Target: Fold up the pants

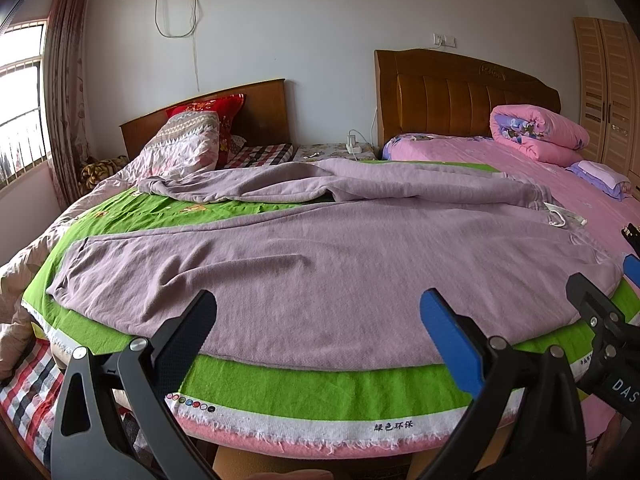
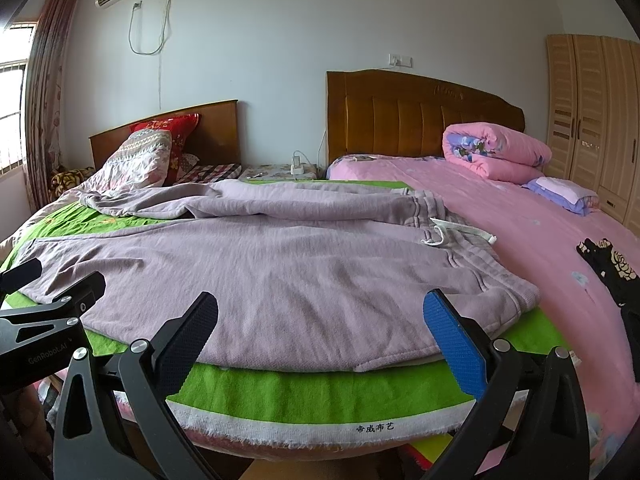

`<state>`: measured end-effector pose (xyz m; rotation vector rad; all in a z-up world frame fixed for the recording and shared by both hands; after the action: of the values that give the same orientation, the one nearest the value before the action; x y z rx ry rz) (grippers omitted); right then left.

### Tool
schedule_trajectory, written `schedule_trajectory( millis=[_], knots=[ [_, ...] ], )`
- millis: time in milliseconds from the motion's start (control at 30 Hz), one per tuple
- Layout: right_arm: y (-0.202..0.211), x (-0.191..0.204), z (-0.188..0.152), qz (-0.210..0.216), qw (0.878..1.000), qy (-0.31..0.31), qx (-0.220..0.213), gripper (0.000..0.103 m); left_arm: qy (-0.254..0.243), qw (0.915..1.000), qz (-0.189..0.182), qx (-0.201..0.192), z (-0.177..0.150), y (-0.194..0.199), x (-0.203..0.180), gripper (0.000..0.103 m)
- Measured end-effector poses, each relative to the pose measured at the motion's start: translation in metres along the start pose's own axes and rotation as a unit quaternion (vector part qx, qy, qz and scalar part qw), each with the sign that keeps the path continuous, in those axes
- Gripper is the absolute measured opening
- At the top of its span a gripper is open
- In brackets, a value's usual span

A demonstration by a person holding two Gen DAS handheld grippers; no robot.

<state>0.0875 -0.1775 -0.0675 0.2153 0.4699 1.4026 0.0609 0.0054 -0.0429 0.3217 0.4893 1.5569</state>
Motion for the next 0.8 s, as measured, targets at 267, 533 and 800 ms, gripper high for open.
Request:
schedule_trajectory(
  millis=[267, 533, 800],
  knots=[
    [0.0, 0.002, -0.002, 0.002, 1.0, 0.0, 0.003, 0.099, 0.001, 1.0, 0.001, 0.004, -0.005, 0.0, 0.003, 0.102],
    [-0.005, 0.0, 0.0, 0.036, 0.999, 0.016, 0.014, 0.099, -0.024, 0.9995, -0.005, 0.02, -0.003, -0.005, 0.003, 0.102],
    [-0.044, -0.024, 0.055, 0.137, 0.986, 0.08, 0.053, 0.099, -0.126, 0.9916, 0.029, 0.013, 0.059, -0.036, 0.007, 0.102]
  ],
)
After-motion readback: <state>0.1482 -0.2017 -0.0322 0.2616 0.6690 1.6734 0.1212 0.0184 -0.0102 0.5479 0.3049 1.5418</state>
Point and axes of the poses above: each gripper's, at about its wrist camera, not at the fingertips, and y roughly against the way its jaws point, x to its left, z to its top, the point moved 7 cm from there along -y, roughly the way its jaws point, and after that the axes turned 12 degrees about y, right-handed, at the moved point
